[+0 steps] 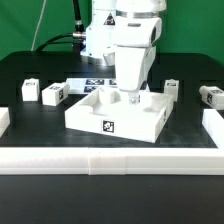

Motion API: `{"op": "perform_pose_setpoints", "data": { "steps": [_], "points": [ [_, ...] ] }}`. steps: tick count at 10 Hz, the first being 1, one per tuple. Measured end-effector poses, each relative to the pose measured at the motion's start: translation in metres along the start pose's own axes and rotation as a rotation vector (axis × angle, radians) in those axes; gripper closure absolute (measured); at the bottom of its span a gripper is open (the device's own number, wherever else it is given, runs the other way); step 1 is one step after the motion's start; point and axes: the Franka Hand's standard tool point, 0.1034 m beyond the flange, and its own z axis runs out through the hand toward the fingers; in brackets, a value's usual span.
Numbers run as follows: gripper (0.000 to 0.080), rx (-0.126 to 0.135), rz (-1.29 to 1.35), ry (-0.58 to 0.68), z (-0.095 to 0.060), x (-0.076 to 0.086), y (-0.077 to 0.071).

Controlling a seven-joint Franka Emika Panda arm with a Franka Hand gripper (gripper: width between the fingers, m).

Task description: Assemble one leg

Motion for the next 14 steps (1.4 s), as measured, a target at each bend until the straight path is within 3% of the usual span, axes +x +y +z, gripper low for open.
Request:
{"op": "perform_pose_setpoints", "data": {
  "steps": [3, 8, 9, 10, 11, 12, 13, 14],
  "points": [
    [0.0150, 0.020, 0.016, -0.006, 0.007, 0.001, -0.014],
    [0.0150, 0.025, 0.019, -0.001, 0.020, 0.001, -0.017],
    [0.0297, 0.025, 0.020, -0.001, 0.020, 0.000, -0.017],
    [0.0297, 0.025, 0.020, -0.001, 0.020, 0.000, -0.017],
    [0.0474, 0.026, 0.020, -0.001, 0.020, 0.000, -0.018],
    [0.0474, 0.026, 0.020, -0.001, 0.020, 0.000, -0.018],
    [0.0652, 0.027, 0.020, -0.002, 0.020, 0.000, -0.018],
    [0.0734, 0.019, 0.022, 0.002, 0.019, 0.000, -0.016]
  ]
}}
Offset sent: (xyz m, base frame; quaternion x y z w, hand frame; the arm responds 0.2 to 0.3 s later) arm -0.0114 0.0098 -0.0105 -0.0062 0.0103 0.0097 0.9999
